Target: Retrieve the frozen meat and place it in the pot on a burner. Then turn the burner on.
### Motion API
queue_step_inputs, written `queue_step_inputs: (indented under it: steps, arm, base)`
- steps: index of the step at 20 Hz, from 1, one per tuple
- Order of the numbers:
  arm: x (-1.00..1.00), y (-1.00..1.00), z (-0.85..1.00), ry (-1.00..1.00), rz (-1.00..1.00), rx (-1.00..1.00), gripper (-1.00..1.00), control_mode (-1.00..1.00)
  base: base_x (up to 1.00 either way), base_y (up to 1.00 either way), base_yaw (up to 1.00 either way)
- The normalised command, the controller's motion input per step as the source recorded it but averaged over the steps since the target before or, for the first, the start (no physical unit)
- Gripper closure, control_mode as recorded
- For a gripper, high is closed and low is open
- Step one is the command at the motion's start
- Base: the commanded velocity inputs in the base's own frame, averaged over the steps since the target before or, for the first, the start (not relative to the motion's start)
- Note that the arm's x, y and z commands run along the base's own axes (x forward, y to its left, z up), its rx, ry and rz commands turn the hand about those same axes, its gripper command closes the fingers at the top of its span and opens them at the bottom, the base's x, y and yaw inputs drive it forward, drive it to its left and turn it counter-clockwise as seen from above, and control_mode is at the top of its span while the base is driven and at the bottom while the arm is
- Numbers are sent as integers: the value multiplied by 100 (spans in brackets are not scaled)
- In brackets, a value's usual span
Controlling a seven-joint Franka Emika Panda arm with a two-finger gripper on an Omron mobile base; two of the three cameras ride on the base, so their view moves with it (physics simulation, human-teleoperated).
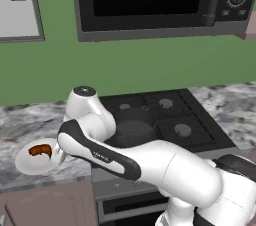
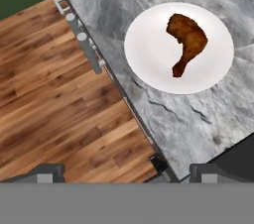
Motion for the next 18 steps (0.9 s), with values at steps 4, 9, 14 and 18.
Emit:
queue_step_inputs:
  steps: [4, 9, 14, 18]
  arm:
    - [18, 24, -16, 0, 5, -3, -100, -100]
    - [28, 15, -14, 0, 1, -5, -100, -100]
    - [24, 2, -1, 0, 0, 0, -100, -100]
    - [25, 0, -2, 0, 0, 0, -100, -100]
  base:
    - [0, 0, 0]
    - [0, 0, 0]
    - [0, 0, 0]
    - [0, 0, 0]
